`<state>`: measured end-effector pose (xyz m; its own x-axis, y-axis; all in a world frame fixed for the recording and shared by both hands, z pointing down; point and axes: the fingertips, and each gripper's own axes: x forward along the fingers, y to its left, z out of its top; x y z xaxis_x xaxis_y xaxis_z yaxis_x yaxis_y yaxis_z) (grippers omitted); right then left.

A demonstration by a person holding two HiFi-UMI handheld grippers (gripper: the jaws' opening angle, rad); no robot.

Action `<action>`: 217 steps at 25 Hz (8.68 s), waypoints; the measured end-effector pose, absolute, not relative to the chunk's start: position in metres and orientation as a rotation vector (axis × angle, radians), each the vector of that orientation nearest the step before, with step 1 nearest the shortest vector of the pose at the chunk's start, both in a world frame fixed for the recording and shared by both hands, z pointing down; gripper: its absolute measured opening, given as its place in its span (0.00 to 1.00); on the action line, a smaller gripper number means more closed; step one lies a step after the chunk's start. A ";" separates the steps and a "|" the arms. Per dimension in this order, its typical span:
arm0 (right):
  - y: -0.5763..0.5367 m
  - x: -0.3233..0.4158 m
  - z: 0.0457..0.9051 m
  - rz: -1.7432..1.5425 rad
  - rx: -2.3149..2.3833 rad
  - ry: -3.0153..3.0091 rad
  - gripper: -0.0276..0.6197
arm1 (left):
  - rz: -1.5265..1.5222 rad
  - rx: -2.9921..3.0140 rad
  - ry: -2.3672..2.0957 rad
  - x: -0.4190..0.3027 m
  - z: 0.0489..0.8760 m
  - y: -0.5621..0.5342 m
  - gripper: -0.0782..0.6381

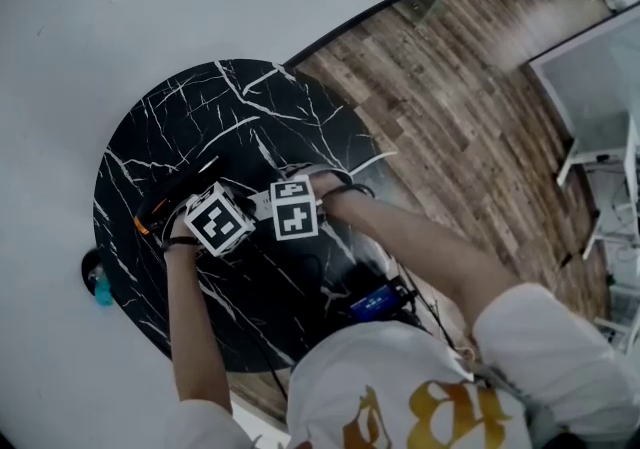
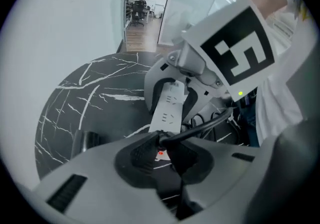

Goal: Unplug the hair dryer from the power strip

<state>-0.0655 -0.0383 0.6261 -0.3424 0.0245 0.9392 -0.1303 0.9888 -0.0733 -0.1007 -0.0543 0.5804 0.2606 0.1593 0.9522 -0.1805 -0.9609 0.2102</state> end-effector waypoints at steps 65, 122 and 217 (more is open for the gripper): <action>-0.037 -0.067 0.628 0.159 0.102 -1.929 0.46 | 1.797 2.272 -0.063 -0.103 0.582 -0.055 0.18; -0.036 -0.064 0.629 0.167 0.107 -1.933 0.46 | 1.620 2.225 0.040 -0.094 0.576 -0.060 0.18; -0.036 -0.065 0.627 0.161 0.115 -1.961 0.46 | 1.573 2.230 0.003 -0.097 0.576 -0.062 0.19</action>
<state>-0.0653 -0.0358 0.6270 -0.3847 -0.0054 0.9230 -0.1561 0.9860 -0.0593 -0.0972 -0.0616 0.5755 0.3635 0.2332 0.9019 -0.2293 -0.9160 0.3292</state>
